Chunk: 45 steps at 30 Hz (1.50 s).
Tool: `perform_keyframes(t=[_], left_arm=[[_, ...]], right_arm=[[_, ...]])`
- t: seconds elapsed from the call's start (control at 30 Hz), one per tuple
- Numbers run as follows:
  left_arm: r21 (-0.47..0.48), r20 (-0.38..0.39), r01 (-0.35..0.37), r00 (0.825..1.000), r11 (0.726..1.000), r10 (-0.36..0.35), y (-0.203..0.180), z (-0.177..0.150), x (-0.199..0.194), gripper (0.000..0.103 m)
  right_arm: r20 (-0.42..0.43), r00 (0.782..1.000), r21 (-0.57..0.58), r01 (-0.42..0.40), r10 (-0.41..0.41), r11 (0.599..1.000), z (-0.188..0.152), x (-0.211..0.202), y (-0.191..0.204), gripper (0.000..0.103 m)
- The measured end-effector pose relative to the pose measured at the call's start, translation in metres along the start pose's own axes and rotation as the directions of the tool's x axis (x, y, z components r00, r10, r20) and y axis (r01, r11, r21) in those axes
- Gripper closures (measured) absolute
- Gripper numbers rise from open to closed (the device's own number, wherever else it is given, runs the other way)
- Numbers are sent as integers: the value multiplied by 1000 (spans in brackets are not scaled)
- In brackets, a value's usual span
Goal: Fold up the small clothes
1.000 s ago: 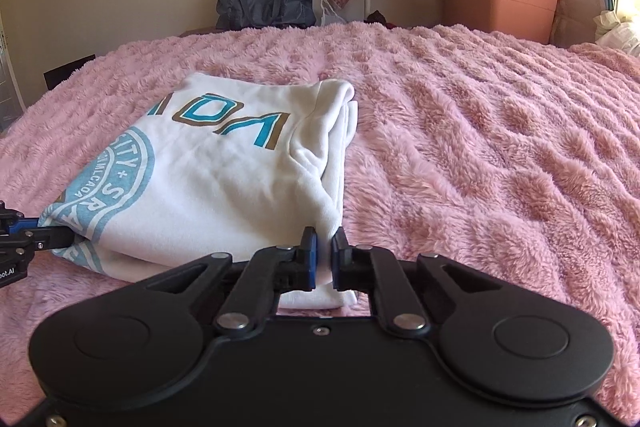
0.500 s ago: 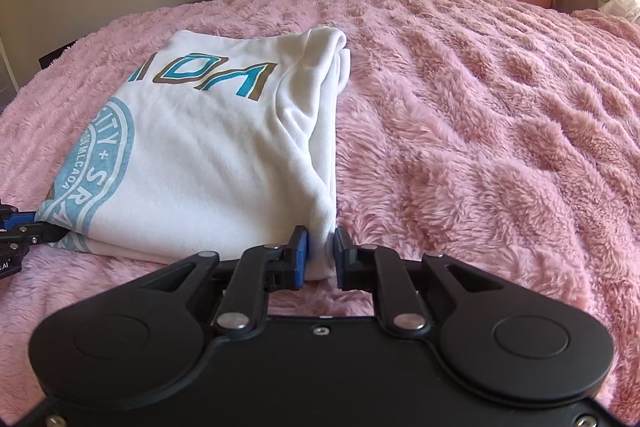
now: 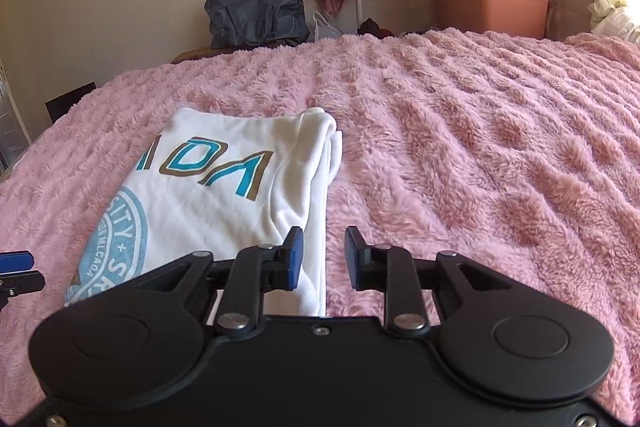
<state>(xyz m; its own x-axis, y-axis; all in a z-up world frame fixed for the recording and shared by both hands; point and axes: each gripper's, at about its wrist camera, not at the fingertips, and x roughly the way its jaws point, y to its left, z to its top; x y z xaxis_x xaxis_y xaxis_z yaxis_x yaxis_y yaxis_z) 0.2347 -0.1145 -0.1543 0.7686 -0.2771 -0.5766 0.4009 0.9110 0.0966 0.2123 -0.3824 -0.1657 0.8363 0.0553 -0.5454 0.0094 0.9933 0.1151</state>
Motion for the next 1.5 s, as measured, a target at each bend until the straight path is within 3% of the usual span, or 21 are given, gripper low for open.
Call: perform_keyframes(t=[0.2, 0.37, 0.7, 0.77, 0.8, 1.07, 1.2, 1.27, 1.33, 1.4, 1.5], left_arm=[[-68, 45, 57, 998, 996, -54, 2, 26, 24, 73], [-205, -91, 130, 984, 970, -152, 9, 13, 78, 73], [-142, -95, 146, 982, 979, -160, -11, -16, 90, 66], [-157, -91, 151, 982, 976, -167, -10, -17, 90, 65], [-167, -85, 153, 982, 974, -169, -9, -17, 89, 65], [-210, -36, 185, 980, 960, -196, -16, -8, 89, 64], [-214, -53, 182, 979, 960, -197, -19, -14, 101, 61], [-204, -51, 186, 978, 961, -200, -19, -14, 101, 61], [-217, -38, 203, 976, 955, -216, -14, -14, 97, 61], [-245, -19, 227, 971, 943, -238, -4, -11, 90, 61], [-271, 27, 226, 973, 936, -227, 9, -12, 64, 61]], right_arm=[[15, 1000, 15, -1, 0, 1000, 28, 44, -12, 69], [17, 999, 69, -31, 30, 997, 40, 74, -24, 63], [34, 997, -3, -68, 68, 998, 51, 116, -13, 59], [32, 998, -3, -63, 63, 998, 53, 127, -10, 64], [25, 997, 1, -78, 78, 997, 54, 131, -10, 95], [70, 997, -95, -31, 37, 995, 77, 134, 0, 99], [10, 1000, -143, 2, 0, 990, 70, 157, 2, 99], [-29, 1000, -111, -4, 0, 994, 61, 166, -3, 99], [-25, 1000, -46, -18, 17, 999, 60, 160, -10, 96], [-19, 999, 4, -42, 42, 999, 61, 144, -17, 84], [21, 993, 18, -118, 118, 993, 54, 93, -26, 81]])
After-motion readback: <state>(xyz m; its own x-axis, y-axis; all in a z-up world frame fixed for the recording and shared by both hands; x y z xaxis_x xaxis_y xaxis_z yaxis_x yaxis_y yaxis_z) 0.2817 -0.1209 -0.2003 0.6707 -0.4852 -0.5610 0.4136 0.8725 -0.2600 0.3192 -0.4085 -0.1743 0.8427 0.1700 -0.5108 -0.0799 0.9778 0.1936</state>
